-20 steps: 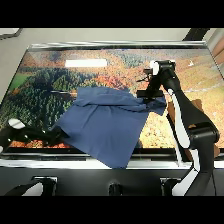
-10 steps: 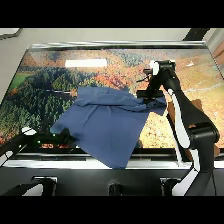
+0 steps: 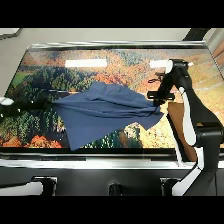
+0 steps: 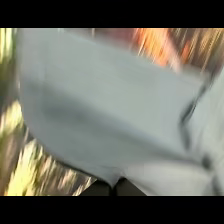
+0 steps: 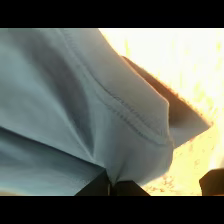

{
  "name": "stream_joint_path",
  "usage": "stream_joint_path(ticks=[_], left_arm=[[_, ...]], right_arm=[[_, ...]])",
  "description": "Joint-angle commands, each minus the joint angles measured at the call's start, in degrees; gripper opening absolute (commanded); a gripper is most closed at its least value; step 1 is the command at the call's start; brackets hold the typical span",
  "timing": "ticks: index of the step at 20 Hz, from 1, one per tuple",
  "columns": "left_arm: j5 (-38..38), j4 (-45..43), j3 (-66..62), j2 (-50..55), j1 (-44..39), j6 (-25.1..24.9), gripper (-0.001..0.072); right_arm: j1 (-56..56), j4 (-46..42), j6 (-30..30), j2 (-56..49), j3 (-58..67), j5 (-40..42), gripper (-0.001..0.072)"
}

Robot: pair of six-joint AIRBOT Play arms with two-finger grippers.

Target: Fold the shirts.

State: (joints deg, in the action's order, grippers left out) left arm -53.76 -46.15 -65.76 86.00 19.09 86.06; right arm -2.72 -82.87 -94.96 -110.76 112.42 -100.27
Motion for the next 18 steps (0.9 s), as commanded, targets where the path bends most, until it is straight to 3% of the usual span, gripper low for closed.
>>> stream_joint_path(ticks=[1, 2, 3, 4, 5, 8, 11, 13, 18], left_arm=[[-13.2, -0.3, -16.7, 13.9, 0.2, 0.5, 0.0025], [-17.0, -0.3, -19.4, 16.9, -1.1, 0.5, 0.0031], [-19.7, -0.3, -21.4, 18.8, -2.0, 0.5, 0.014], [-22.2, -0.4, -23.1, 19.8, -2.5, 0.5, 0.0383], [-23.8, -0.4, -24.2, 19.9, -2.6, 0.4, 0.0471], [-30.5, -0.9, -26.4, 17.6, -0.7, -0.9, 0.0471], [-36.2, -13.7, -21.4, 10.7, -0.6, -1.7, 0.047], [-34.0, -18.4, -9.0, 3.3, -1.4, -3.3, 0.047], [-20.9, -8.1, 24.5, -11.6, -2.4, -9.0, 0.0471]], right_arm=[[1.7, 7.2, -0.8, 0.0, 0.0, -5.8, 0.003], [1.3, 8.5, -0.9, 0.0, 0.0, -4.6, 0.003], [1.2, 9.1, -1.0, 0.0, 0.0, -3.5, 0.003], [1.1, 9.2, -1.7, 0.0, 0.0, -2.3, 0.0031], [1.0, 9.4, -1.9, 0.0, 0.0, -1.3, 0.0031], [1.0, 9.4, -3.4, 0.0, 0.0, 2.3, 0.0031], [1.0, 9.4, -3.6, 0.0, 0.0, 3.2, 0.0031], [1.0, 9.4, -3.2, 0.0, 0.0, 3.0, 0.0031], [1.0, 9.4, -2.3, 0.0, 0.0, 1.8, 0.0032]])
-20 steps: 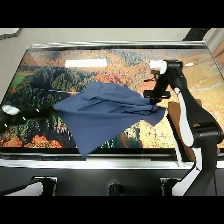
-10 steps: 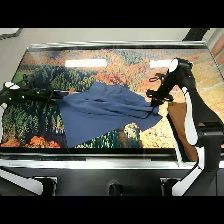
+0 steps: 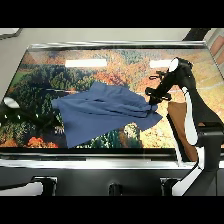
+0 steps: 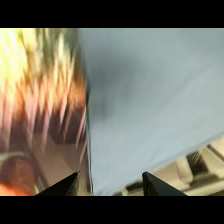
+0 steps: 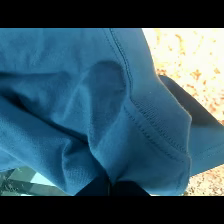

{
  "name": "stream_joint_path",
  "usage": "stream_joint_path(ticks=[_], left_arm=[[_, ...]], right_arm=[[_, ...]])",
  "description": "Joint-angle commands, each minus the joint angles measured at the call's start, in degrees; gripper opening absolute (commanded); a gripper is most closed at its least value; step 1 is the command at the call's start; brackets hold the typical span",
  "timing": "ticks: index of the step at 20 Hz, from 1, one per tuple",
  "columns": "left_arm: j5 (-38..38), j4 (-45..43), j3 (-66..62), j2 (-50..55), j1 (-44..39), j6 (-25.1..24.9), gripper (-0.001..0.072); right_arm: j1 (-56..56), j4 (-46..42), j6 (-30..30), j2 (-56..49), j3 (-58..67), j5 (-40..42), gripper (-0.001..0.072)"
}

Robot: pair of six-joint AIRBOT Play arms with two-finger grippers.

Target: Fold the shirts.

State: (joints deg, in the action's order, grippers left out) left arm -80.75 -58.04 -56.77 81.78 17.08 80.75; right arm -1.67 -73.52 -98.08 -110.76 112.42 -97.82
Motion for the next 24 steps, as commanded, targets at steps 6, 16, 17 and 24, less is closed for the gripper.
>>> stream_joint_path(ticks=[6, 16, 17, 24], left_arm=[[12.1, 4.7, 26.5, -9.4, -0.8, -3.9, 0.047], [22.2, 18.8, 12.9, -15.7, -8.6, -10.3, 0.0025], [22.4, 18.6, 6.8, -19.1, -7.8, -10.3, 0.0026], [30.8, 13.0, -48.6, -33.2, 2.7, -5.9, 0.0026]], right_arm=[[0.0, 0.0, 1.7, 0.0, 0.0, -1.8, 0.0032], [0.1, 2.9, 1.6, 7.0, 0.0, 3.9, 0.0031], [0.1, 2.8, 1.6, 11.0, 0.0, 8.9, 0.0031], [0.1, -7.8, 1.2, 50.4, 0.0, 58.9, 0.0031]])
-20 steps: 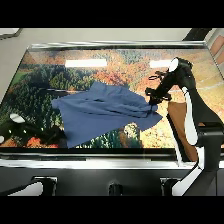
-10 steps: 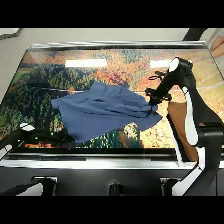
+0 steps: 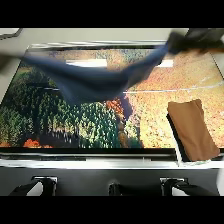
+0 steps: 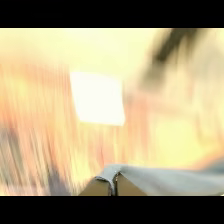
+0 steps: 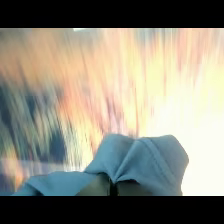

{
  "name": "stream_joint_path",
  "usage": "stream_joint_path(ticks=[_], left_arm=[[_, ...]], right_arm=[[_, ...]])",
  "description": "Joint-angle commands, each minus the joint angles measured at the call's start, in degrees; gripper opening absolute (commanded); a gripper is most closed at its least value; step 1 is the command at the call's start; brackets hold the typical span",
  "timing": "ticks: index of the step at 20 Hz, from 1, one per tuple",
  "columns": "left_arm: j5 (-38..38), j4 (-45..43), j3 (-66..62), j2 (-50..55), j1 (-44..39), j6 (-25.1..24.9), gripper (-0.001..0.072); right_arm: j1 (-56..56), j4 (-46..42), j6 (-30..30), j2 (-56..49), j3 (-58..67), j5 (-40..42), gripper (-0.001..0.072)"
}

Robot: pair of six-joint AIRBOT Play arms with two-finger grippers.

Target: Fold the shirts.

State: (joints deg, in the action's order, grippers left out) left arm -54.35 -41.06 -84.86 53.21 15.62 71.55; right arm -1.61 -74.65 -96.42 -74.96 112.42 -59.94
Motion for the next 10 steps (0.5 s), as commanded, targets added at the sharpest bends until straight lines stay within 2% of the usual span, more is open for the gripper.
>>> stream_joint_path(ticks=[1, 3, 5, 10], left_arm=[[4.4, -6.7, -25.9, -6.0, 5.8, 6.2, 0.0026], [4.4, -8.7, -30.4, -9.2, 7.5, 8.9, 0.0026], [4.3, -8.7, -30.4, -12.1, 7.6, 9.3, 0.0026], [4.3, -9.6, -29.7, -10.7, 7.6, 10.1, 0.0026]], right_arm=[[0.0, -9.2, -1.7, 19.3, 0.0, 21.0, 0.003], [0.0, -10.3, -5.3, 26.9, 0.0, 15.5, 0.003], [0.0, -10.8, -5.7, 31.2, 0.0, 10.0, 0.003], [0.0, -11.5, -8.7, 32.1, 0.0, 2.8, 0.003]])
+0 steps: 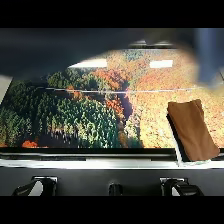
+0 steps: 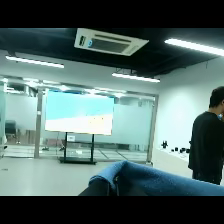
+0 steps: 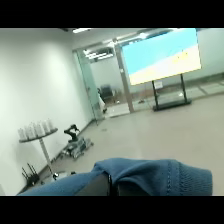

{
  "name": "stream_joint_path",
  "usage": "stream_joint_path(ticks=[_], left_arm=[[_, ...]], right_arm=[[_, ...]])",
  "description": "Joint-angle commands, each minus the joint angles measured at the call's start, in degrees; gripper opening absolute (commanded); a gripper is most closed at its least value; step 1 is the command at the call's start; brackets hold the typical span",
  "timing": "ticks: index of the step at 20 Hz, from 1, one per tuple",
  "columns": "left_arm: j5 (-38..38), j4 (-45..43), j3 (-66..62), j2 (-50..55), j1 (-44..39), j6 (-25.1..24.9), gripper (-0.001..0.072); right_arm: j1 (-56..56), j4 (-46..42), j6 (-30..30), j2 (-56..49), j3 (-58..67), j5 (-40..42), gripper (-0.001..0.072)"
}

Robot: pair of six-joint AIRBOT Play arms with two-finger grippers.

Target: Fold the shirts.

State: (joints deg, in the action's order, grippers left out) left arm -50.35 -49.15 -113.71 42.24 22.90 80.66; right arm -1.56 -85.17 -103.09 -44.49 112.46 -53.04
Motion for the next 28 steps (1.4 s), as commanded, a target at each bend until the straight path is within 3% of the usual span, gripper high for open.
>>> stream_joint_path(ticks=[1, 3, 6, 8, 11, 15, 18, 22, 23, 24, 25, 26, 28], left_arm=[[-0.2, -2.2, -0.3, 1.3, 0.4, 1.0, 0.0026], [-4.2, -2.5, 1.2, 4.4, 0.3, 1.0, 0.0026], [-14.2, -2.6, 7.7, 10.7, 0.2, 0.2, 0.0026], [-16.7, -2.6, 17.9, 15.3, -0.6, -4.8, 0.0026], [-11.1, -2.5, 32.6, 24.5, -1.3, -9.4, 0.0026], [-5.6, -2.3, 34.7, 41.6, -1.2, -9.7, 0.0026], [-6.2, 0.6, 34.4, 49.1, -1.5, -9.6, 0.0026], [-11.8, 1.3, 34.4, 52.1, -2.4, -9.6, 0.0027], [-14.2, 1.3, 34.1, 52.1, -2.3, -9.6, 0.0039], [-18.0, 1.3, 33.0, 52.1, -1.7, -9.6, 0.0184], [-22.5, 0.8, 31.6, 52.0, -0.6, -9.6, 0.0408], [-26.8, -0.1, 30.5, 52.0, 0.7, -9.0, 0.0462], [-36.1, -3.7, 30.5, 51.7, 3.6, -6.0, 0.0462]], right_arm=[[0.0, -0.9, -3.2, 0.6, 0.0, -7.2, 0.003], [0.0, 0.5, -3.8, -2.8, 0.0, -16.5, 0.003], [0.0, 0.7, -1.0, -12.9, -1.0, -37.5, 0.003], [-0.1, 2.7, 1.2, -21.1, -5.1, -39.8, 0.003], [-1.6, 9.4, 1.1, -34.5, -13.6, -24.9, 0.003], [-8.1, 21.5, -0.1, -54.7, -15.5, -6.3, 0.0031], [-8.9, 33.6, -1.4, -61.8, -15.5, 0.8, 0.0032], [-8.4, 34.3, -0.5, -62.8, -15.0, 3.4, 0.0033], [-7.4, 34.6, 1.3, -62.4, -14.5, 2.4, 0.01], [-5.8, 34.5, 3.8, -61.6, -14.0, 0.1, 0.024], [-3.5, 34.3, 7.1, -60.3, -13.5, -3.9, 0.0382], [-1.0, 33.5, 9.3, -58.8, -13.2, -8.7, 0.0467], [4.6, 28.3, 11.3, -55.5, -13.2, -21.4, 0.0507]])
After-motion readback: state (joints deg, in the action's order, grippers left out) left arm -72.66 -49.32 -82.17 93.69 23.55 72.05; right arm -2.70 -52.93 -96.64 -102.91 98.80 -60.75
